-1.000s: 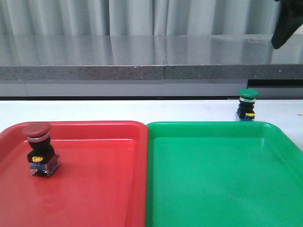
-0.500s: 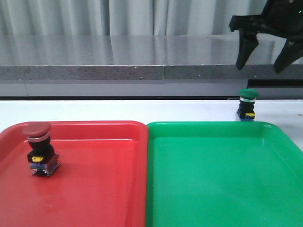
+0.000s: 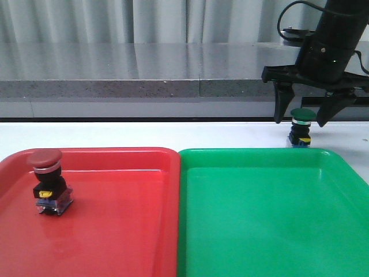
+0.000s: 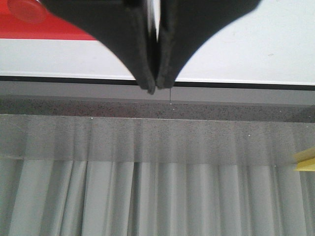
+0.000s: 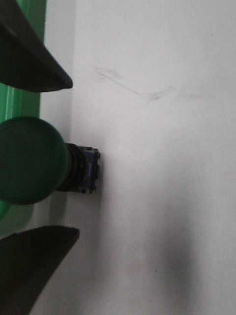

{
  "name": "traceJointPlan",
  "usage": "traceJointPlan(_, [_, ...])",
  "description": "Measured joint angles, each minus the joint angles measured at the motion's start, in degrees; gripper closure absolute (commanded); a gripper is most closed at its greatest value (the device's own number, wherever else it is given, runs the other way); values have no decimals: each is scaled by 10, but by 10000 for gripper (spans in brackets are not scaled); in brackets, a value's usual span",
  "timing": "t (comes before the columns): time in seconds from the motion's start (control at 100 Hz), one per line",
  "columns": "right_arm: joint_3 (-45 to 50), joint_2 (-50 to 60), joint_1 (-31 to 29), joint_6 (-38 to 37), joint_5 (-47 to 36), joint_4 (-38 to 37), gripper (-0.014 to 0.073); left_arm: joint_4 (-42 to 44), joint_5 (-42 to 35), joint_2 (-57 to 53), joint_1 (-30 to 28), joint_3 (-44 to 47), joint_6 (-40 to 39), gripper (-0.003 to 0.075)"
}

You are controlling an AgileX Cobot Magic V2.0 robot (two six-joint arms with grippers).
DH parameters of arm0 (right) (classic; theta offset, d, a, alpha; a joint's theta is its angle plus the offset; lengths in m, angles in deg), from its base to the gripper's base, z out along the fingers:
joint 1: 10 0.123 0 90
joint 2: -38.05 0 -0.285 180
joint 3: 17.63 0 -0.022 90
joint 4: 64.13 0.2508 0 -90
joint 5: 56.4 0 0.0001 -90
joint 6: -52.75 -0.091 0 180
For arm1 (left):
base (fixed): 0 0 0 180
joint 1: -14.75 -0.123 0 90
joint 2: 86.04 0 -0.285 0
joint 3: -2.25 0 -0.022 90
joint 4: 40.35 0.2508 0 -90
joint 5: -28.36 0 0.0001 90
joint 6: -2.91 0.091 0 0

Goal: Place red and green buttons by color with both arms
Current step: 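Close the right gripper on the green button and lift it, then carry the green button forward and lower it into the green tray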

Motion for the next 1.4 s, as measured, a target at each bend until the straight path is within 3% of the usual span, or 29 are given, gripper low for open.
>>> traceJointPlan(0.22, [-5, -7, 0, 0, 10, -2, 351, 0, 0, 0, 0, 0, 0, 741])
traceJointPlan(0.32, [-6, -7, 0, -1, 12, -2, 417, 0, 0, 0, 0, 0, 0, 741])
traceJointPlan(0.53, [-13, 7, 0, -3, 22, -14, 422, 0, 0, 0, 0, 0, 0, 741])
traceJointPlan(0.83, [-5, 122, 36, -9, 44, -58, 422, 0, 0, 0, 0, 0, 0, 741])
traceJointPlan(1.12, [131, 214, 131, -97, 29, -78, 422, 0, 0, 0, 0, 0, 0, 741])
traceJointPlan(1.4, [250, 233, 220, -154, -25, -84, 422, 0, 0, 0, 0, 0, 0, 741])
